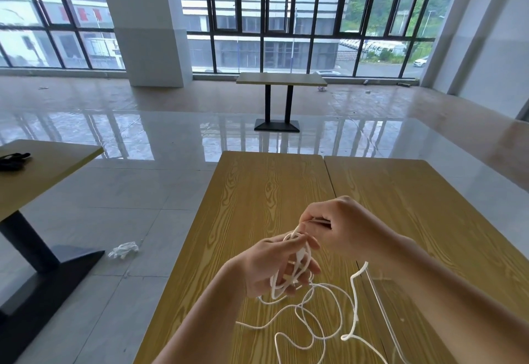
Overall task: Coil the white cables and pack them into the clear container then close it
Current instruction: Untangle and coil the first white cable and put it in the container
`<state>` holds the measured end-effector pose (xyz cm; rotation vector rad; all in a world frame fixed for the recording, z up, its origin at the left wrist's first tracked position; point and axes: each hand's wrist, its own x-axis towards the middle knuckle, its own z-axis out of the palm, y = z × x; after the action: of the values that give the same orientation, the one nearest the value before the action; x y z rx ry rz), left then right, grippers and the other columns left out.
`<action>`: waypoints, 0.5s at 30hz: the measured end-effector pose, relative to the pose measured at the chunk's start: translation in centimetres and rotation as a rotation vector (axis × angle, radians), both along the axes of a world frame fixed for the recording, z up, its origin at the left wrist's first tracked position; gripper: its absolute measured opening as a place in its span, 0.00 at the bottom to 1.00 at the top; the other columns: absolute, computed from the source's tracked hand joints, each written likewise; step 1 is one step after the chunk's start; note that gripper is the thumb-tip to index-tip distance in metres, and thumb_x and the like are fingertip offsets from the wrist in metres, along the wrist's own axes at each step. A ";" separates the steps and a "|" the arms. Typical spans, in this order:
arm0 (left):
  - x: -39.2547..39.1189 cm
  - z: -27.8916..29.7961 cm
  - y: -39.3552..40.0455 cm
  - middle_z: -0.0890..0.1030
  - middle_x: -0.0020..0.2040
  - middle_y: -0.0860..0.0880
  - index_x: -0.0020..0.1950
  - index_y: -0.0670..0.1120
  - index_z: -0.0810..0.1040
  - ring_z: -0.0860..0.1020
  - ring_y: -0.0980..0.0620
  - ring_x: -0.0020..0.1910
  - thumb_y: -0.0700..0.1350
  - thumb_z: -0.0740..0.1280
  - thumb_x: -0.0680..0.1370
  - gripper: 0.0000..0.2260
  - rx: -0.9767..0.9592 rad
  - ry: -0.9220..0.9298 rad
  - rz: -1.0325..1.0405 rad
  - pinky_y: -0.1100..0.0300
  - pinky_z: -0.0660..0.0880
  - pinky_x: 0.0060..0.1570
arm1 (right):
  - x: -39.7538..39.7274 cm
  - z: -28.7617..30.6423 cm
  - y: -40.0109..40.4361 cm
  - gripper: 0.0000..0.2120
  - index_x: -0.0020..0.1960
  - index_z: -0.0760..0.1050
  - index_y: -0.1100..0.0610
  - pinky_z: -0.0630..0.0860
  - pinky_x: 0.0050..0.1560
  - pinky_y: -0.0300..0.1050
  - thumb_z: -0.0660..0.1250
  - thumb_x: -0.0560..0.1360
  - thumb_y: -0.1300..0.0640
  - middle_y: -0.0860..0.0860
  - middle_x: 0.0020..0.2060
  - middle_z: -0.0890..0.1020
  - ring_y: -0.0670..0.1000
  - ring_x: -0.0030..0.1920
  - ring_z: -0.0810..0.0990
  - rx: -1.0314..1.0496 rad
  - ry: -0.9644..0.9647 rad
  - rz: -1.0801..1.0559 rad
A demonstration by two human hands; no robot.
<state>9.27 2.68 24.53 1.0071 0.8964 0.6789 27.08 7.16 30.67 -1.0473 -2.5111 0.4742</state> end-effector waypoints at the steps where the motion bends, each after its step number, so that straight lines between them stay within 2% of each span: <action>1: -0.1 0.0 0.0 0.82 0.46 0.42 0.55 0.48 0.77 0.78 0.48 0.39 0.54 0.58 0.82 0.13 -0.005 0.010 -0.025 0.55 0.73 0.36 | 0.2 0.0 0.1 0.06 0.46 0.84 0.52 0.76 0.31 0.37 0.69 0.78 0.53 0.45 0.32 0.84 0.43 0.30 0.80 -0.011 -0.009 0.014; 4: -0.6 -0.2 -0.1 0.81 0.43 0.42 0.52 0.48 0.78 0.77 0.47 0.36 0.56 0.58 0.80 0.15 0.008 0.056 -0.076 0.55 0.72 0.34 | 1.0 0.2 0.6 0.05 0.48 0.83 0.50 0.75 0.34 0.41 0.71 0.77 0.50 0.50 0.31 0.82 0.48 0.30 0.78 -0.048 -0.058 0.017; 7: -1.9 -0.8 -0.5 0.81 0.45 0.42 0.52 0.47 0.78 0.77 0.48 0.38 0.55 0.55 0.82 0.16 0.005 0.071 -0.109 0.56 0.74 0.35 | 2.1 0.8 1.0 0.05 0.52 0.83 0.46 0.74 0.34 0.38 0.71 0.76 0.50 0.48 0.33 0.82 0.46 0.31 0.77 -0.094 -0.126 0.004; 9: -3.2 -1.5 -0.7 0.81 0.46 0.41 0.52 0.47 0.79 0.78 0.47 0.39 0.55 0.55 0.82 0.16 -0.023 0.014 -0.111 0.56 0.76 0.36 | 3.0 1.6 1.3 0.07 0.54 0.83 0.45 0.76 0.36 0.36 0.71 0.76 0.51 0.44 0.35 0.83 0.44 0.33 0.79 -0.111 -0.136 -0.032; 11: -4.2 -2.0 -0.9 0.81 0.48 0.40 0.53 0.46 0.79 0.78 0.46 0.40 0.55 0.58 0.81 0.16 -0.043 -0.060 -0.068 0.55 0.77 0.36 | 3.8 2.2 1.8 0.07 0.53 0.83 0.45 0.76 0.34 0.35 0.72 0.76 0.53 0.42 0.33 0.83 0.43 0.31 0.78 -0.118 -0.094 -0.086; 15: -4.2 -2.0 -0.3 0.80 0.52 0.38 0.59 0.47 0.79 0.79 0.43 0.44 0.54 0.62 0.79 0.16 -0.021 -0.194 0.059 0.50 0.77 0.43 | 3.6 1.7 2.1 0.04 0.48 0.84 0.48 0.71 0.30 0.32 0.70 0.78 0.55 0.48 0.29 0.81 0.41 0.25 0.72 -0.005 0.009 -0.172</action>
<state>5.11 2.37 22.49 0.8823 0.7634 0.8010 30.73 9.28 32.38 -1.2467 -2.3862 0.4347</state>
